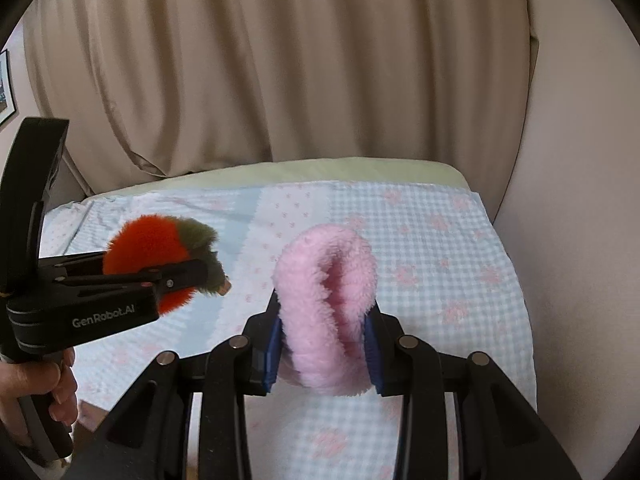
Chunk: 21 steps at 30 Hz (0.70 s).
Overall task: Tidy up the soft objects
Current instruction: 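Carry the orange pompom and pink scrunchie over the cardboard box with both tools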
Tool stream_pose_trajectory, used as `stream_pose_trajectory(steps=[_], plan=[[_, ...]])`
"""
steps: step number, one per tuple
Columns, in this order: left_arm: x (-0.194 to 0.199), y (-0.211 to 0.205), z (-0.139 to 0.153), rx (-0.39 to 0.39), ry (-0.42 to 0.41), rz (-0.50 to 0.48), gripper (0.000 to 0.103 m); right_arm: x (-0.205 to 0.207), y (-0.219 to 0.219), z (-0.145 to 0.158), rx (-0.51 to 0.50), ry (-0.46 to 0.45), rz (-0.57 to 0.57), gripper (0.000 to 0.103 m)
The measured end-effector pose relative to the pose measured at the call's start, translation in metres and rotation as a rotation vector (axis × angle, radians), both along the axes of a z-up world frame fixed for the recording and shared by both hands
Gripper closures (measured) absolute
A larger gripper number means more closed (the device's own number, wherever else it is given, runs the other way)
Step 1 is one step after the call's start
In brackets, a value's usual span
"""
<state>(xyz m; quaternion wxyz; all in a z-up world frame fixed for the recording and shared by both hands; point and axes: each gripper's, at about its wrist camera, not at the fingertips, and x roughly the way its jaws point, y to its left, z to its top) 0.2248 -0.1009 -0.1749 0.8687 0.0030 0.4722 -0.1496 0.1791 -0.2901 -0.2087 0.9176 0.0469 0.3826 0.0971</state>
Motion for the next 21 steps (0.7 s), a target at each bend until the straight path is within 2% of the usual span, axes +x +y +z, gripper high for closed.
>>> stream_pose_trajectory(steps=[5,10,15,21], plan=[[-0.05,0.044,0.038,0.003,-0.015,0.023,0.067,-0.041,0.031,0.042,0.01,0.001,0.009,0.071],[-0.108,0.096,0.055,0.006,-0.003,0.052,0.067,-0.091,0.073,0.067,0.015,0.024,0.026,0.071],[-0.163,0.149,0.053,0.022,0.018,0.08,0.067,-0.14,0.116,0.066,0.045,0.078,0.041,0.071],[-0.214,0.202,0.029,0.03,0.076,0.103,0.067,-0.181,0.164,0.041,0.073,0.166,0.058,0.071]])
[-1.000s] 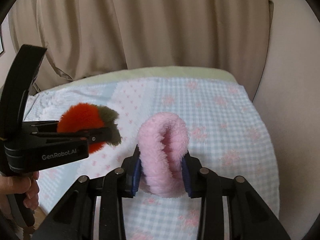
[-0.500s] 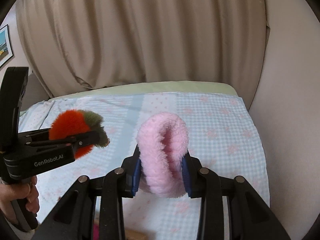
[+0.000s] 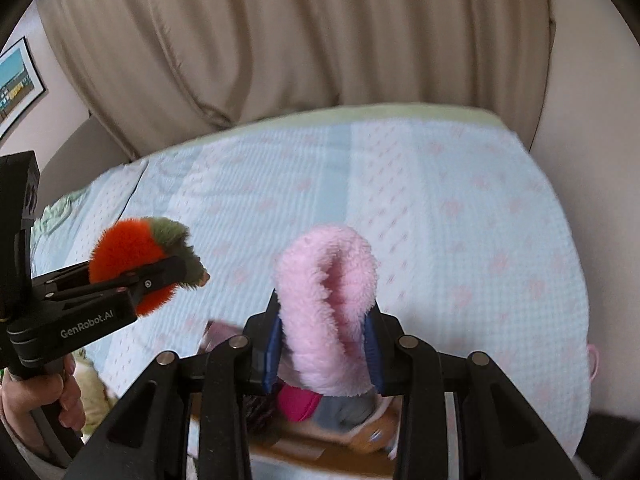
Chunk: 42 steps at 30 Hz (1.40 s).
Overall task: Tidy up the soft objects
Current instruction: 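Carry the orange pompom and pink scrunchie over the cardboard box with both tools, then open the left tool to drop the pompom while the right tool releases the pink scrunchie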
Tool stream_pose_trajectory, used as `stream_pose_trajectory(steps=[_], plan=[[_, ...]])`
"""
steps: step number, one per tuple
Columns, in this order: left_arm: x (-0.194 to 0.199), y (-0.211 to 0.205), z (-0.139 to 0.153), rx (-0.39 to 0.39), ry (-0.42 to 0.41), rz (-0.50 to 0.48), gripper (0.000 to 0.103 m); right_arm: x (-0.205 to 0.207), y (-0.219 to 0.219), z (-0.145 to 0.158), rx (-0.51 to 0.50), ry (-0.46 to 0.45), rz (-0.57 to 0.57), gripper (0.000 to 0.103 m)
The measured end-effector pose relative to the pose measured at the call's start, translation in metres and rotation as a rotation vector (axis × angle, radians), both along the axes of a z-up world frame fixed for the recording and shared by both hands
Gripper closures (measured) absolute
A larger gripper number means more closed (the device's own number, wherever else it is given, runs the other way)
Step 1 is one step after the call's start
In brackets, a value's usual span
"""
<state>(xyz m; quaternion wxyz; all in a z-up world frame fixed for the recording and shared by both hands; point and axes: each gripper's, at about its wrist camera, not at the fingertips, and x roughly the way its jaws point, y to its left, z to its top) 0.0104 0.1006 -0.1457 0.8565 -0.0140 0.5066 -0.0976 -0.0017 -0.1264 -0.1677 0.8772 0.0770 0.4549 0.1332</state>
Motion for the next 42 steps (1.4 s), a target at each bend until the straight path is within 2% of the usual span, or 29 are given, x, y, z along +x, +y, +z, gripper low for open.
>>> stream_pose_trajectory(steps=[9,14,21,28,33,34,35,36,37,38,40,42], plan=[[-0.04,0.027,-0.061,-0.011,0.109,-0.006,0.067,-0.042,0.042,-0.041,-0.003,0.123,-0.013,0.071],[-0.042,0.025,-0.088,-0.006,0.146,-0.015,0.067,-0.056,0.05,-0.068,-0.012,0.179,-0.023,0.071],[-0.026,0.016,-0.127,0.01,0.188,0.006,0.067,-0.056,0.045,-0.108,-0.006,0.253,-0.024,0.071],[-0.007,0.008,-0.169,0.061,0.24,0.028,0.067,-0.051,0.057,-0.149,-0.063,0.285,0.107,0.071],[-0.005,0.008,-0.182,0.089,0.266,0.043,0.067,-0.056,0.063,-0.162,-0.073,0.284,0.215,0.07],[-0.004,0.007,-0.181,0.103,0.258,0.047,0.062,-0.056,0.064,-0.163,-0.075,0.28,0.236,0.063],[-0.003,0.005,-0.18,0.115,0.247,0.047,0.048,-0.057,0.065,-0.165,-0.078,0.277,0.257,0.056],[-0.003,0.004,-0.178,0.115,0.241,0.045,0.035,-0.059,0.066,-0.167,-0.08,0.272,0.28,0.053],[-0.002,0.003,-0.178,0.107,0.239,0.043,0.006,-0.061,0.068,-0.168,-0.076,0.263,0.31,0.043],[-0.001,0.003,-0.177,0.099,0.239,0.042,0.0,-0.062,0.069,-0.169,-0.076,0.257,0.332,0.024],[0.0,0.003,-0.177,0.09,0.237,0.049,0.0,-0.064,0.069,-0.172,-0.101,0.25,0.371,0.0],[0.002,0.004,-0.178,0.095,0.245,0.06,0.0,-0.064,0.067,-0.175,-0.119,0.256,0.378,0.0]])
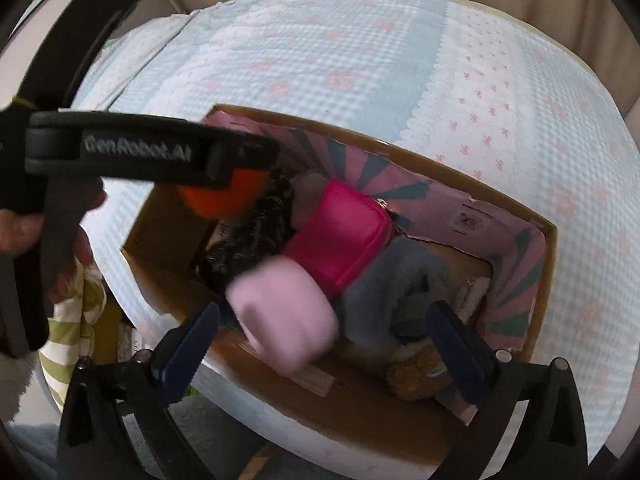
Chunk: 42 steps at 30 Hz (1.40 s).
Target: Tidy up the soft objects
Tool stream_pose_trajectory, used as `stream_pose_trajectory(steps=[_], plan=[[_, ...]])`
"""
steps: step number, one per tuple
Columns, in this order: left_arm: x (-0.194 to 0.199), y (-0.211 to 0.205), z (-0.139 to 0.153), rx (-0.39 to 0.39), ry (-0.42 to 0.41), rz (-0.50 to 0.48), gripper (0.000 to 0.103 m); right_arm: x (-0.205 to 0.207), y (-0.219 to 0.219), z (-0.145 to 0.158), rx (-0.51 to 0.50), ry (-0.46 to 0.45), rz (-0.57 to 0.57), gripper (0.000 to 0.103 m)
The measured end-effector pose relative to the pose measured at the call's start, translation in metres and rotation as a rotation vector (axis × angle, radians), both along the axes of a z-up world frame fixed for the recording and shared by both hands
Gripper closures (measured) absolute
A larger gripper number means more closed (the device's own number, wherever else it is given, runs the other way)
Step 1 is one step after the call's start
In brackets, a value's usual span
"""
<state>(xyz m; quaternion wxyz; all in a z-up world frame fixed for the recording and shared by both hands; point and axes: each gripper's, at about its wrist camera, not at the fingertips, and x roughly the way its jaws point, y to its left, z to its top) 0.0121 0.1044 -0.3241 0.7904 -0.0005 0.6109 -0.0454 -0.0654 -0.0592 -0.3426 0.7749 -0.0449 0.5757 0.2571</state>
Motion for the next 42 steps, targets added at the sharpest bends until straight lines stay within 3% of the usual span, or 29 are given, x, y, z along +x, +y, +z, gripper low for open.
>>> stream_pose_trajectory(steps=[9,17,24,34,39,42], plan=[[0.004,0.002,0.006,0.015,0.009,0.014,0.0,0.011,-0.015,0.003,-0.01,0.005,-0.052,0.0],[0.005,0.004,0.04,0.005,-0.027,0.02,0.0,0.022,-0.022,0.024,0.004,-0.001,-0.096,0.0],[0.0,0.003,0.113,-0.016,-0.13,0.004,0.0,0.032,-0.04,0.087,0.041,-0.068,-0.209,0.0],[-0.023,-0.002,0.26,-0.014,-0.396,0.003,0.0,0.03,-0.08,0.23,0.031,-0.26,-0.439,0.0],[-0.044,-0.001,0.307,0.003,-0.507,0.02,0.0,0.017,-0.093,0.279,0.02,-0.342,-0.498,0.0],[-0.056,0.0,0.322,0.017,-0.536,0.03,0.0,0.009,-0.096,0.298,0.006,-0.377,-0.52,0.0]])
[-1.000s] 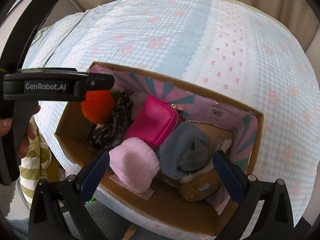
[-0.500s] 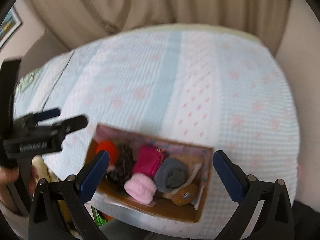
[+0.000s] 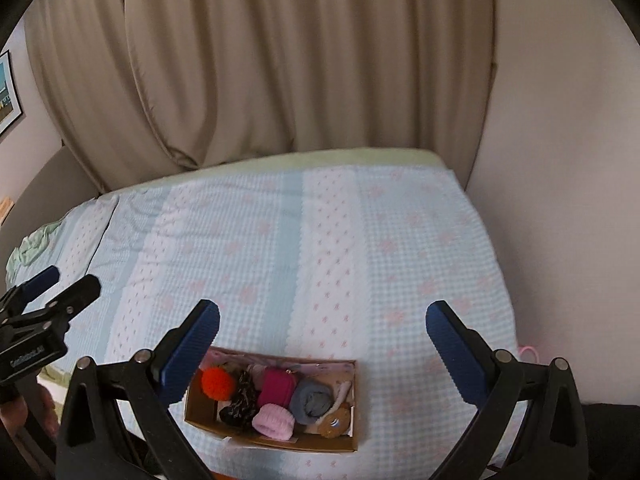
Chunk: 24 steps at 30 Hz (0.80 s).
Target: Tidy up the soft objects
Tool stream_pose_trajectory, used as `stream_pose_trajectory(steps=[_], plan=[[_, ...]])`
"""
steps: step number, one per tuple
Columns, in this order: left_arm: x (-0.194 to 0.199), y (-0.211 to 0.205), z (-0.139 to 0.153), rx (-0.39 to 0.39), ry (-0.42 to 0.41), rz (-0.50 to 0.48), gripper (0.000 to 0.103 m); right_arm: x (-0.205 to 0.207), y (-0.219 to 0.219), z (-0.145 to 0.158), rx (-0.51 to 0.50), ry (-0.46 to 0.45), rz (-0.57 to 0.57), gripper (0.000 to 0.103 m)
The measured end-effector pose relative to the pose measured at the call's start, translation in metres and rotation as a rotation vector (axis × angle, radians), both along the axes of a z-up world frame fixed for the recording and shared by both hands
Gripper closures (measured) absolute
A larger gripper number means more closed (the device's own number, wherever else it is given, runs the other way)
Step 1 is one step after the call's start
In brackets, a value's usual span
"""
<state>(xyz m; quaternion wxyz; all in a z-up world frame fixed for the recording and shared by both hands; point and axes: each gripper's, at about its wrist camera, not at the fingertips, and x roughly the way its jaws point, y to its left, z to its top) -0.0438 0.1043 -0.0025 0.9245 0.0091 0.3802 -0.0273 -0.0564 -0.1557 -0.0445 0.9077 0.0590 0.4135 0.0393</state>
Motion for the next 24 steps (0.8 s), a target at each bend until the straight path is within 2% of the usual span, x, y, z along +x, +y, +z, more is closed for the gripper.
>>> stream_pose_trajectory(steps=[13,24], plan=[[-0.035,-0.002,0.018,0.002,-0.088,0.015,0.0,-0.029,-0.004,0.024,-0.075,-0.096,-0.066,0.0],[-0.04,-0.004,0.019,-0.004,-0.094,0.009,0.0,-0.035,-0.007,0.029,-0.094,-0.128,-0.08,0.0]])
